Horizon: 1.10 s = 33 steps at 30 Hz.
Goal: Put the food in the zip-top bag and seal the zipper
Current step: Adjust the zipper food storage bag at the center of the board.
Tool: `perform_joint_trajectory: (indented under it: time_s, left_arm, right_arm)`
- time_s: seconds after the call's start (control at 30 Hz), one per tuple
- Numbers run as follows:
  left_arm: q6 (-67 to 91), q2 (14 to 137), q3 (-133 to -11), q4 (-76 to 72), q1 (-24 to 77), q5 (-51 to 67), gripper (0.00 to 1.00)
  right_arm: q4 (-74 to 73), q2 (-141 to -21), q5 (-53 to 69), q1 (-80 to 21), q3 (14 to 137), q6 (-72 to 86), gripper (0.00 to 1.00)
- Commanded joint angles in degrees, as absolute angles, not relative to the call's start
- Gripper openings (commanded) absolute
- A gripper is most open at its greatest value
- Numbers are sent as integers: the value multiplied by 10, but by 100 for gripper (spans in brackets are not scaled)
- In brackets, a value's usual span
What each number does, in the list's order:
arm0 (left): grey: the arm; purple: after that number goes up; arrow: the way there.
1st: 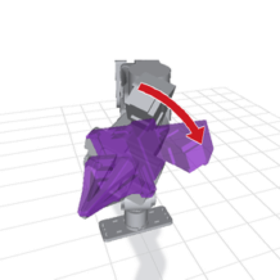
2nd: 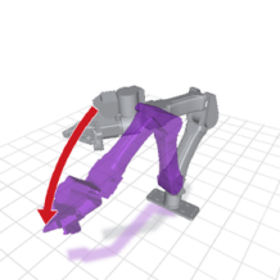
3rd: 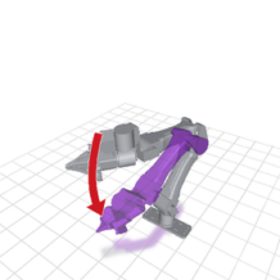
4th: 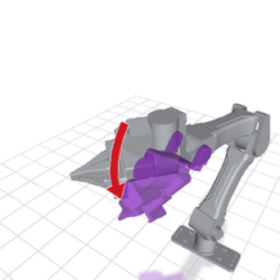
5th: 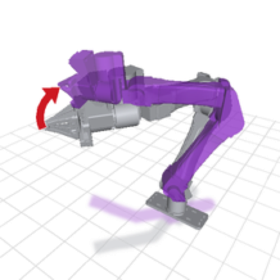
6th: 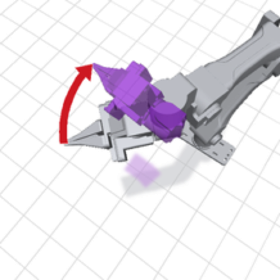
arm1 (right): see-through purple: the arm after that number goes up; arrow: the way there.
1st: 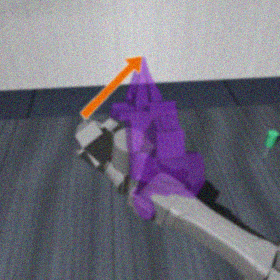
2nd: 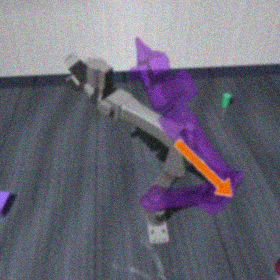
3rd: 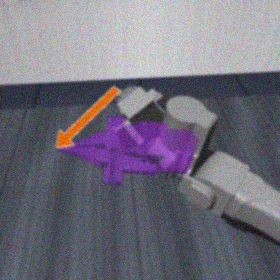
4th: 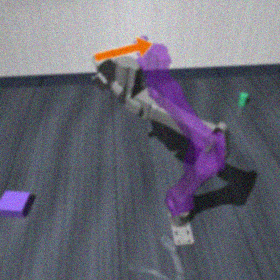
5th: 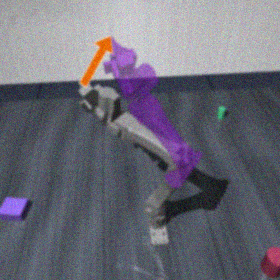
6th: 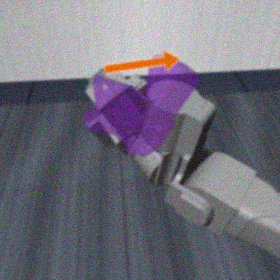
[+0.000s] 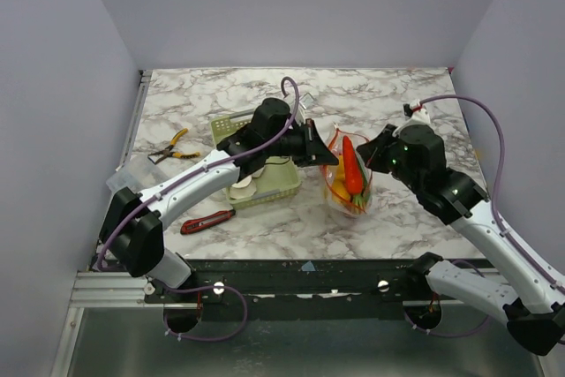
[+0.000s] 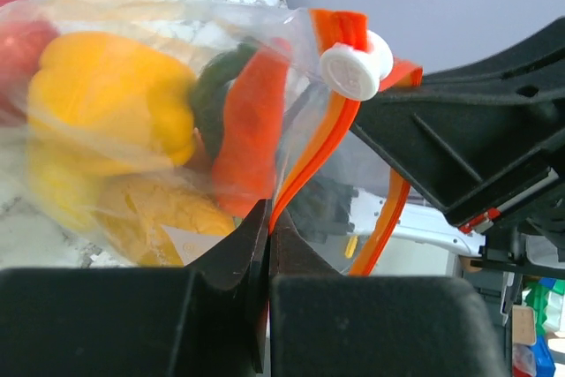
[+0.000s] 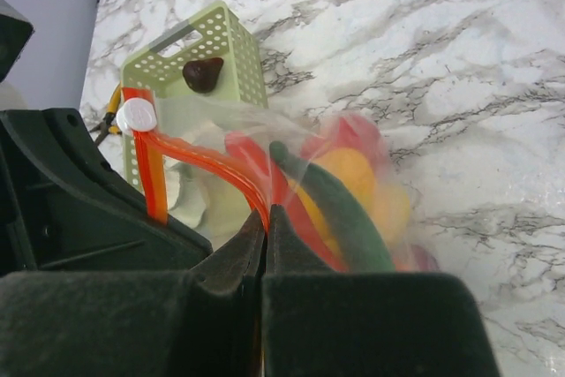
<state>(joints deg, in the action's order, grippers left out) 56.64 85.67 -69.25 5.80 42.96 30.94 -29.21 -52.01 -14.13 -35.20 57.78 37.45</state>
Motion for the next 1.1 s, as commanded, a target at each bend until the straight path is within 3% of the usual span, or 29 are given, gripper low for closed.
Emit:
perform_joint_trajectory:
  time_s: [0.0,0.3,0.5,0.63,0.77,0.93,1.07]
  left_arm:
    - [592,890,-676,23,402,343,0]
    - [568,875,-703,20,402,344,0]
    - [517,895,-736,75,401,383,0]
    - [472,902,-755,114,400,401,0]
    - [427,907,-788,160,400,407,0]
    - [389,926,-836,207,401,422,0]
    - [366,935,-861,243,400,426,0]
  right_arm:
    - [-283,-535,-114,-352,544,392,1]
    - [-292,-549,-47,-353,588,389,3]
    - [-345,-565,-86,-353,616,336,25]
    - [-421,-602,-105,-353,667,274,48]
    - [-474,-637,-112,-353,711,223,63]
    - [-485,-662,-80,-353,737,182,74]
    - [-466,-666,-72,-353,732,171,77]
